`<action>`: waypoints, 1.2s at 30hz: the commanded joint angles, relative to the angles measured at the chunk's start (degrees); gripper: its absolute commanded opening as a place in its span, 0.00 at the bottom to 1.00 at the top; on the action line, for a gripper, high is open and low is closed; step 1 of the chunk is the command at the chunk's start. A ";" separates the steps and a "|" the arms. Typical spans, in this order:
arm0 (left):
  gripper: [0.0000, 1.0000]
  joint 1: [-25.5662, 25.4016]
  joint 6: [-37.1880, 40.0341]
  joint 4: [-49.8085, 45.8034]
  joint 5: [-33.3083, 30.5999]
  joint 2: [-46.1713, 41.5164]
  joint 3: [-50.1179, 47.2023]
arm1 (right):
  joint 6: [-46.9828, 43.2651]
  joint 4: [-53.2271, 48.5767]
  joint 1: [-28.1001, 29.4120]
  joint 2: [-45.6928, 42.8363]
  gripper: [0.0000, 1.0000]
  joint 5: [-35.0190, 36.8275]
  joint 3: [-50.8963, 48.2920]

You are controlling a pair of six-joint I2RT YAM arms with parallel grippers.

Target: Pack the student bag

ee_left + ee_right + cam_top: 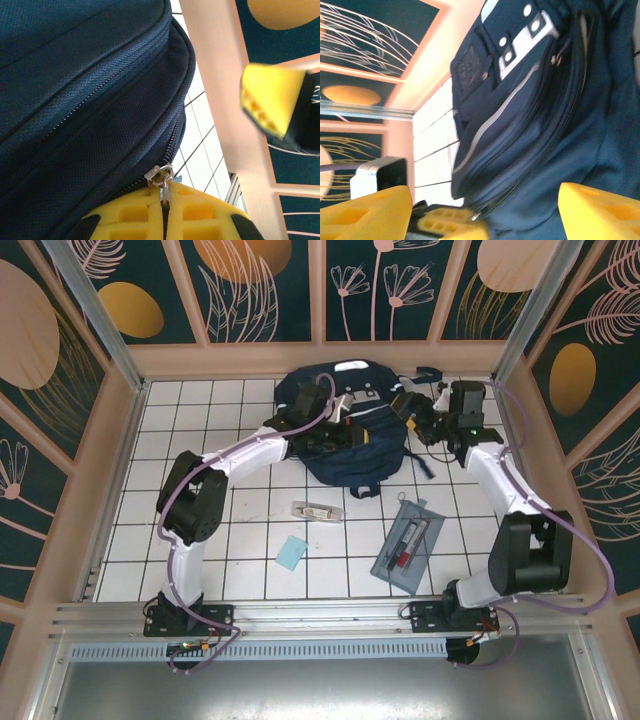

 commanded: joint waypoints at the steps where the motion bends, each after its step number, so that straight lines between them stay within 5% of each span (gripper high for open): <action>1: 0.00 -0.51 -0.85 7.04 3.08 -1.29 3.82 | 6.90 6.43 1.00 1.33 0.80 -4.01 -4.93; 8: 0.00 -1.08 -0.55 8.75 3.57 -5.58 -1.66 | 11.93 14.64 4.32 11.30 0.80 -5.95 -1.90; 10: 0.00 -1.38 -0.58 9.60 4.71 -6.37 -3.43 | 12.92 16.02 5.24 13.95 0.72 -6.22 -0.57; 11: 0.00 -1.35 -0.42 9.79 5.25 -6.72 -4.03 | 13.40 16.72 5.51 15.09 0.63 -6.35 -0.15; 14: 0.00 -1.37 1.84 8.28 4.89 -8.63 -6.48 | 13.69 18.10 5.94 16.32 0.05 -5.25 -0.50; 15: 0.00 -1.40 3.78 6.10 3.68 -9.34 -6.92 | 13.19 18.00 5.80 16.14 0.00 -4.75 -0.57; 19: 0.00 0.50 9.09 -1.33 -3.03 -11.63 -9.17 | 9.14 15.61 5.63 13.77 0.00 -4.50 -0.24; 25: 0.00 10.75 6.73 3.62 -5.42 -15.82 -19.54 | 1.38 7.63 3.97 10.24 0.00 -5.00 1.89; 36: 0.00 17.83 10.93 -1.18 -12.16 -14.02 -22.13 | -4.05 2.39 0.06 12.17 0.00 -5.83 7.08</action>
